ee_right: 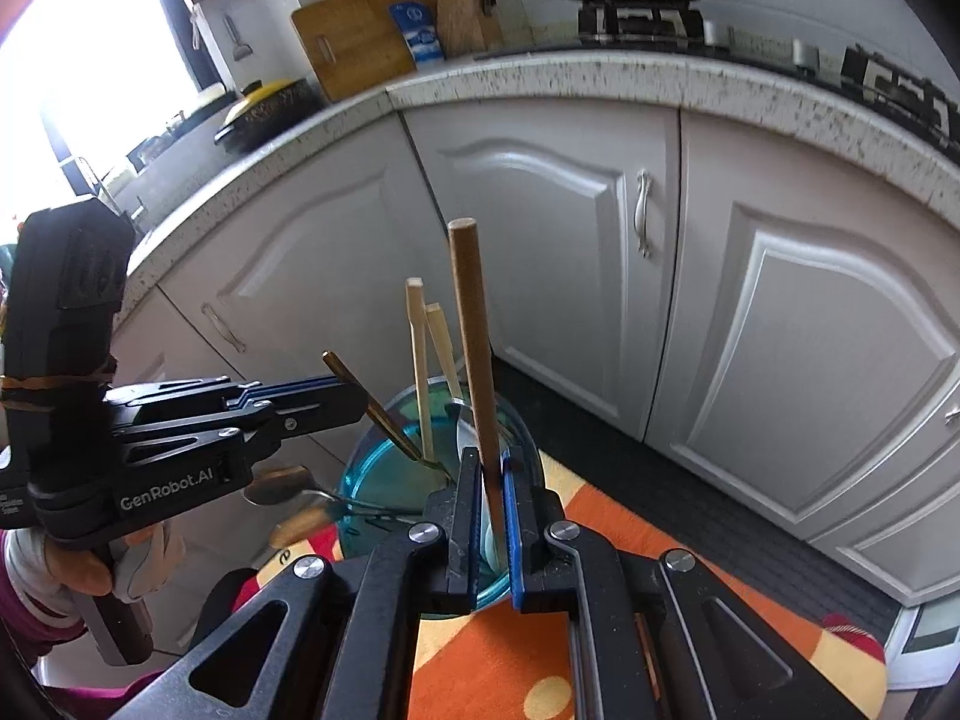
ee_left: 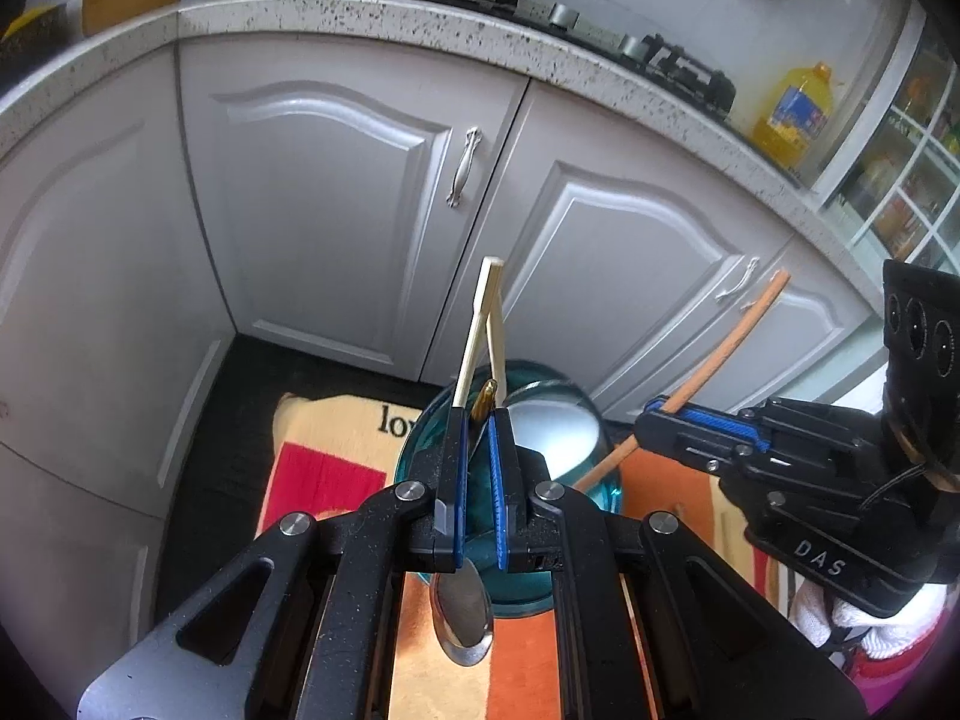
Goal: Organize utensils
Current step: 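Lower both chopsticks into the cup and open both grippers, then move both grippers back down over the remaining utensils on the table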
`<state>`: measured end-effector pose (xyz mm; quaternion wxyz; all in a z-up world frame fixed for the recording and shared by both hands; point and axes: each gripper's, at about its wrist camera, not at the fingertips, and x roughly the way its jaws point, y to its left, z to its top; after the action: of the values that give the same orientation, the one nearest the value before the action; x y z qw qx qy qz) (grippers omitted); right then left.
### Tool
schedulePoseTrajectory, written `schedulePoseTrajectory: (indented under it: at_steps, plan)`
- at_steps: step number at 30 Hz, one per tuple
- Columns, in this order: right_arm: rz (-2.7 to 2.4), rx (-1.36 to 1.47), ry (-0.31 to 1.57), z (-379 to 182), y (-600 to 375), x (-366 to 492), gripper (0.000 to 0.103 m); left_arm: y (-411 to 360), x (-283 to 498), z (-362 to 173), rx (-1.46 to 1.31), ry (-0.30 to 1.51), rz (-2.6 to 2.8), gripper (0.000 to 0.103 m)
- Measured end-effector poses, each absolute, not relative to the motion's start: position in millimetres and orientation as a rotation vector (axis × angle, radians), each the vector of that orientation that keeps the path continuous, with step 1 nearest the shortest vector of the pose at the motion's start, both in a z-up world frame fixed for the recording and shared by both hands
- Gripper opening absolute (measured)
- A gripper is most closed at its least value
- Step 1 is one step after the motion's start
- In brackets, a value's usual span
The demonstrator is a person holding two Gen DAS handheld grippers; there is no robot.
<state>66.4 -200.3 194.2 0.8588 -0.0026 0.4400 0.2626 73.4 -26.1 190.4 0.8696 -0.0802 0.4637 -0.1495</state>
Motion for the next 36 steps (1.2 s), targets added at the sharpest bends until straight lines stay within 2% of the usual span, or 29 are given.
schedulePoseTrajectory:
  at_steps: [4, 7, 8, 11, 12, 17, 27, 36]
  plan:
    - [0.541, 0.027, 0.933, 185, -204, 65, 0.007, -26, 73, 185, -0.169, 0.982, -0.305, 0.005]
    - [0.531, 0.048, 0.931, 185, -210, 61, 0.034, -28, 73, 183, -0.166, 0.99, -0.299, 0.006]
    - [0.536, 0.051, 0.929, 187, -210, 59, 0.034, -27, 73, 183, -0.169, 0.993, -0.302, 0.009]
    - [0.538, 0.028, 0.925, 189, -209, 52, 0.034, -25, 72, 183, -0.178, 0.993, -0.294, 0.031]
    - [0.539, 0.026, 0.924, 190, -210, 50, 0.034, -25, 70, 183, -0.183, 0.99, -0.295, 0.034]
    - [0.536, 0.049, 0.924, 191, -214, 39, 0.034, -26, 61, 190, -0.146, 0.967, -0.278, 0.037]
    - [0.522, 0.065, 0.887, 202, -227, 4, 0.034, -28, 30, 219, -0.102, 0.886, -0.259, 0.037]
    - [0.429, 0.056, 0.903, 198, -280, -43, 0.036, -56, -23, 249, -0.088, 0.827, -0.38, 0.04]
